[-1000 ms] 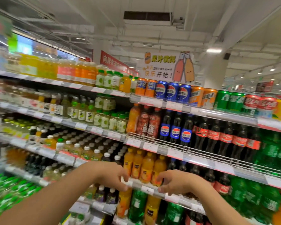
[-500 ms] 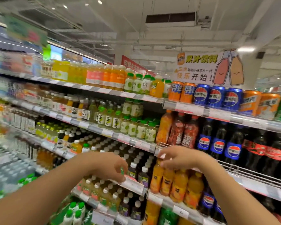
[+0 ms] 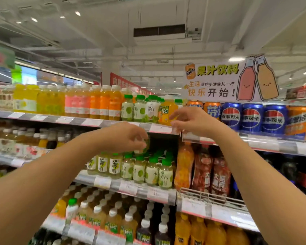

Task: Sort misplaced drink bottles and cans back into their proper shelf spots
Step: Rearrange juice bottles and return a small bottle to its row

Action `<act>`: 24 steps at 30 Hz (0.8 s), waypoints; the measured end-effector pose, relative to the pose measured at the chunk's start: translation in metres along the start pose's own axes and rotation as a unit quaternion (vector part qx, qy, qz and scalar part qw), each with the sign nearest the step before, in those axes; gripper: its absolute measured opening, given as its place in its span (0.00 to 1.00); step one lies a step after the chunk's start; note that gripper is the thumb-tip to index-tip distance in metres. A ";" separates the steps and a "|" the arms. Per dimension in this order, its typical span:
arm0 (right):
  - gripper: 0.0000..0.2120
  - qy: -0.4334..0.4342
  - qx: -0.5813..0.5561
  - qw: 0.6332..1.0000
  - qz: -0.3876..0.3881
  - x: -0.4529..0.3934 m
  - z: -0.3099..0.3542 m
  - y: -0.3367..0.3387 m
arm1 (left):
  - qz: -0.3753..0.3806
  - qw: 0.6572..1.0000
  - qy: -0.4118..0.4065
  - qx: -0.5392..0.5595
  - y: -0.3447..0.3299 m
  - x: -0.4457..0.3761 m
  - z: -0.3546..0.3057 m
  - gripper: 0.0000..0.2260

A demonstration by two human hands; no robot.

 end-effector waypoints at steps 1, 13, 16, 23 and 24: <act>0.11 -0.001 0.002 1.000 -0.022 -0.011 -0.001 0.004 | -0.024 1.000 -0.004 0.014 0.002 -0.008 0.008 0.18; 0.15 -0.078 0.091 0.963 -0.240 -0.062 -0.022 -0.004 | -0.212 0.977 0.016 0.013 -0.045 -0.063 0.095 0.28; 0.18 -0.101 0.137 0.948 -0.271 -0.067 -0.017 -0.017 | -0.229 0.973 0.005 -0.041 -0.061 -0.065 0.109 0.27; 0.34 -0.225 0.153 0.918 -0.287 -0.082 -0.028 -0.039 | -0.299 0.952 -0.038 -0.060 -0.076 -0.062 0.118 0.22; 0.35 -0.238 0.149 0.917 -0.285 -0.083 -0.031 -0.042 | -0.305 0.950 -0.041 -0.057 -0.076 -0.062 0.118 0.22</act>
Point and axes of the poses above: each hand's wrist, its own x-axis away from the middle knuckle, its own y-axis out of the back of the hand, z = x × y, the point moved 6 cm from there along -x, towards the middle knuckle, and after that the axes turned 5 degrees about -y, right-handed, at the moved point
